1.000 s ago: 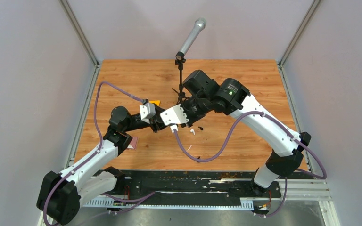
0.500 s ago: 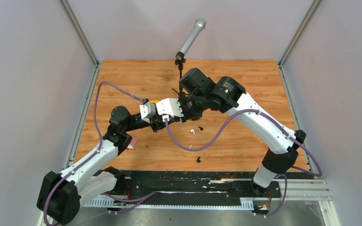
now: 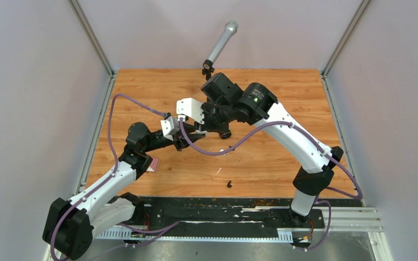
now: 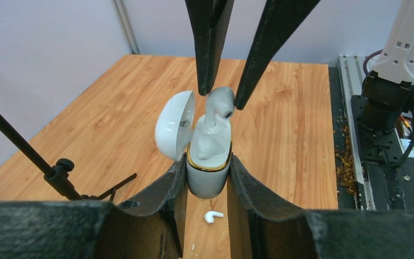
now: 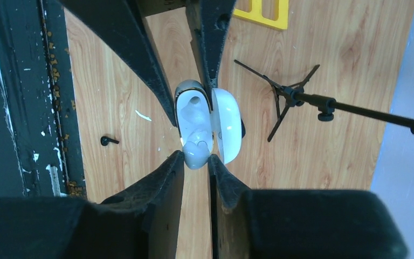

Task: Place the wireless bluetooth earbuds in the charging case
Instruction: Adjust the right earbud in the right side groove of the charging case.

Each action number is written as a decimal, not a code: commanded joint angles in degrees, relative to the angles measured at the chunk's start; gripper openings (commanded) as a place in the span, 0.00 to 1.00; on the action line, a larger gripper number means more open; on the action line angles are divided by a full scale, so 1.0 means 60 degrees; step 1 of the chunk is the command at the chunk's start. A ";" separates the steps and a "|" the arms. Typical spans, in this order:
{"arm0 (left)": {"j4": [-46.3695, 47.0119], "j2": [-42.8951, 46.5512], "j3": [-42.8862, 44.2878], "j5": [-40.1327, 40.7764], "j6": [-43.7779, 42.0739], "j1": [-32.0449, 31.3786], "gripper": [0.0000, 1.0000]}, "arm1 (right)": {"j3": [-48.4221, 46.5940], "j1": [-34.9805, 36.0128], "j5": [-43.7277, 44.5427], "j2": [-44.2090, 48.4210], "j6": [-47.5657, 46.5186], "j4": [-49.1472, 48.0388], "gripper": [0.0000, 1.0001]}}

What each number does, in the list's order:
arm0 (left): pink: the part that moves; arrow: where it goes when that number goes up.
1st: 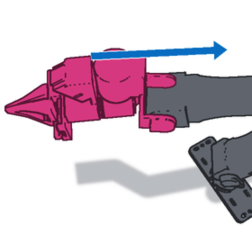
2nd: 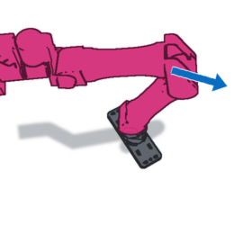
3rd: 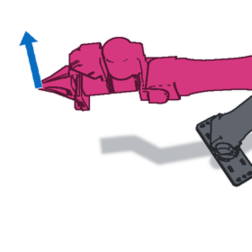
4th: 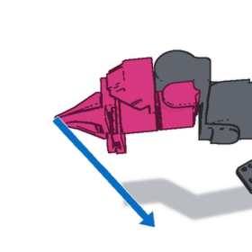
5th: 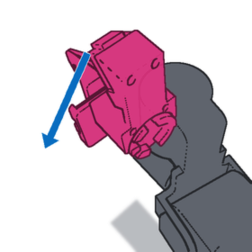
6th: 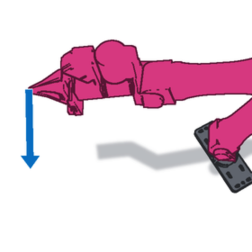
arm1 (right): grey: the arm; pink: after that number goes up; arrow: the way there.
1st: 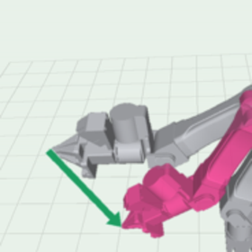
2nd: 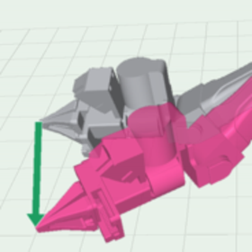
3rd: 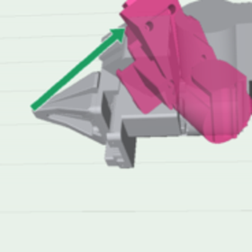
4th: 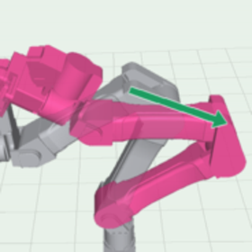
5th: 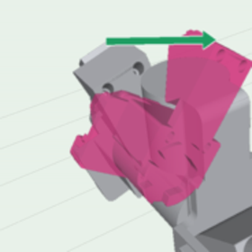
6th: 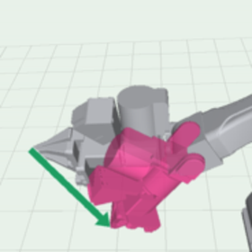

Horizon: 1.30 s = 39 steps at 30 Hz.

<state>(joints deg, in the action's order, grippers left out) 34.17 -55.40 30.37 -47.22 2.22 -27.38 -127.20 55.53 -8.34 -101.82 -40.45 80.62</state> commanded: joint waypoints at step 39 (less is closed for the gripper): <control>0.0660 -0.0339 0.0618 0.0217 0.1121 -0.0036 0.00 | -0.0252 -0.2886 -0.4627 0.0384 0.2563 0.0174 0.71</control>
<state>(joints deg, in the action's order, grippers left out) 36.07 -56.77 30.76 -44.69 8.27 -27.40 -131.22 37.91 -28.34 -101.06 -26.81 80.99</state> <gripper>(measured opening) 0.353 0.680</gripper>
